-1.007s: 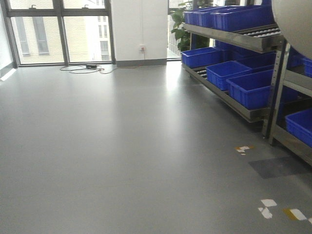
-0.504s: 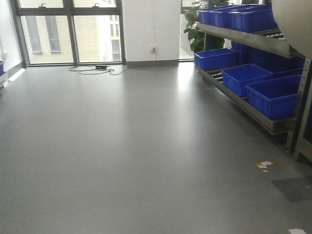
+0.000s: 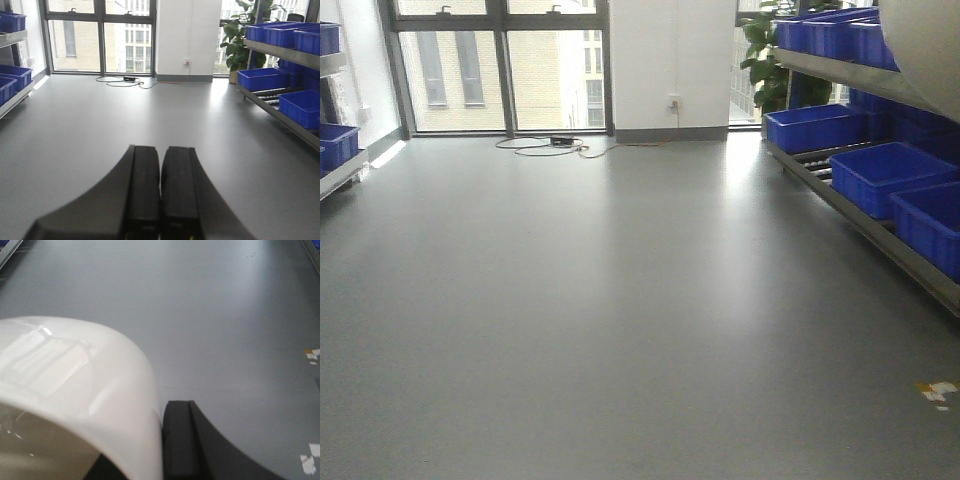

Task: Move white bin to right shelf second layer
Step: 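Drive toward the windows with the bin held in the right gripper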

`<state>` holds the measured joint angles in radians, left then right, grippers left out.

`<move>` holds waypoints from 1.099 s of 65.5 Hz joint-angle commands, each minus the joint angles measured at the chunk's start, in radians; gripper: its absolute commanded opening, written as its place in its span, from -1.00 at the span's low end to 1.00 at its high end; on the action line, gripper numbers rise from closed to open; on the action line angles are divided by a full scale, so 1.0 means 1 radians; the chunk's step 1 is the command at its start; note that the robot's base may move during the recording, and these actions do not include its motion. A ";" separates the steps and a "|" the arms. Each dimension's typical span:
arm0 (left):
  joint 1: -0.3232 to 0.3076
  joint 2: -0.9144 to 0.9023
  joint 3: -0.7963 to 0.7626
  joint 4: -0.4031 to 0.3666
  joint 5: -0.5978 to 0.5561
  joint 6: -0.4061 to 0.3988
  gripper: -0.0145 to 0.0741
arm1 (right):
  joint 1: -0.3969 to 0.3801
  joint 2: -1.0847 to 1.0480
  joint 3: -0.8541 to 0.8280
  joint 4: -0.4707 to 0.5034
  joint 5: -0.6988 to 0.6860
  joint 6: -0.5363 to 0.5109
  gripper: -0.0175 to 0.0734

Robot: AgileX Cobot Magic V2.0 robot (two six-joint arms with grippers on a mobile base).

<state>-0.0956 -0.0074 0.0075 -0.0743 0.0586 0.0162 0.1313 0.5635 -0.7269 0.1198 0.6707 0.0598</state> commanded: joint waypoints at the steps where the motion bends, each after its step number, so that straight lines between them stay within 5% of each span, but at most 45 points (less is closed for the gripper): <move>1: -0.006 -0.003 0.037 -0.009 -0.086 -0.010 -0.48 | -0.005 0.006 -0.029 0.008 -0.091 -0.004 -0.49; 72: -0.006 -0.003 0.037 -0.009 -0.086 -0.010 -0.48 | -0.005 0.006 -0.029 0.008 -0.091 -0.004 -0.49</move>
<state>-0.0956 -0.0074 0.0075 -0.0743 0.0586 0.0162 0.1313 0.5635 -0.7269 0.1198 0.6707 0.0598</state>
